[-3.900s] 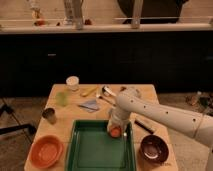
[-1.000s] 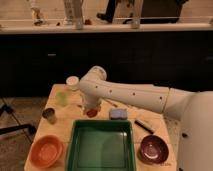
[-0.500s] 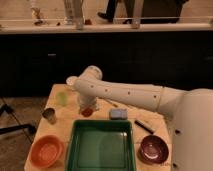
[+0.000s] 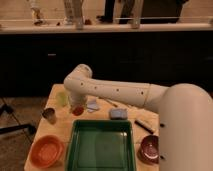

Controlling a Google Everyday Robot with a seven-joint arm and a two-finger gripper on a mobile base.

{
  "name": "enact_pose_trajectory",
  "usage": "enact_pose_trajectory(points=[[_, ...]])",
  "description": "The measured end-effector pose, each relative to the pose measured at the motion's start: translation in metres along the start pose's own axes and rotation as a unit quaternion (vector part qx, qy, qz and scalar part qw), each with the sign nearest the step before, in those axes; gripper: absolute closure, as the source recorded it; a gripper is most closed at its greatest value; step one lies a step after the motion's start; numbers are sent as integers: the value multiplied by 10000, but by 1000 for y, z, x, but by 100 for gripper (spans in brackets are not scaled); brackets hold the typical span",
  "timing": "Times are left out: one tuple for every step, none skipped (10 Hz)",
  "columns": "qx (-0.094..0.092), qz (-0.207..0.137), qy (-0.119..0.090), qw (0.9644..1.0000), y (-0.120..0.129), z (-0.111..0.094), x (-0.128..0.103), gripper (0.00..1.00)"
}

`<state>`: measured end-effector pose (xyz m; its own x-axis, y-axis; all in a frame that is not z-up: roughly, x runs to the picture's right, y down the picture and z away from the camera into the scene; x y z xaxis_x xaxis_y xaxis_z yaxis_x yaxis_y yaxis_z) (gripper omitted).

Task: Place apple in table surface

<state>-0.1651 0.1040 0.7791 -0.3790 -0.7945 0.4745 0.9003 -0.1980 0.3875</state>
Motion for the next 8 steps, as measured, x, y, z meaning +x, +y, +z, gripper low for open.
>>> enact_pose_trajectory(points=[[30,-69,-49,10000,-5,7,4,100],[55,-112,-94,9999,-8,11,6,100],[96,-183,-166,9996,-15,19,8,100],[135,-259,-241,9993,-25,28,11,100],[160,-296,-298,9990,-28,35,13,100],[162,-319,-369,9987,-27,40,14,100],[170,-340,-424,9984,-29,46,17,100],[172,-348,-448,9982,-30,49,18,100]])
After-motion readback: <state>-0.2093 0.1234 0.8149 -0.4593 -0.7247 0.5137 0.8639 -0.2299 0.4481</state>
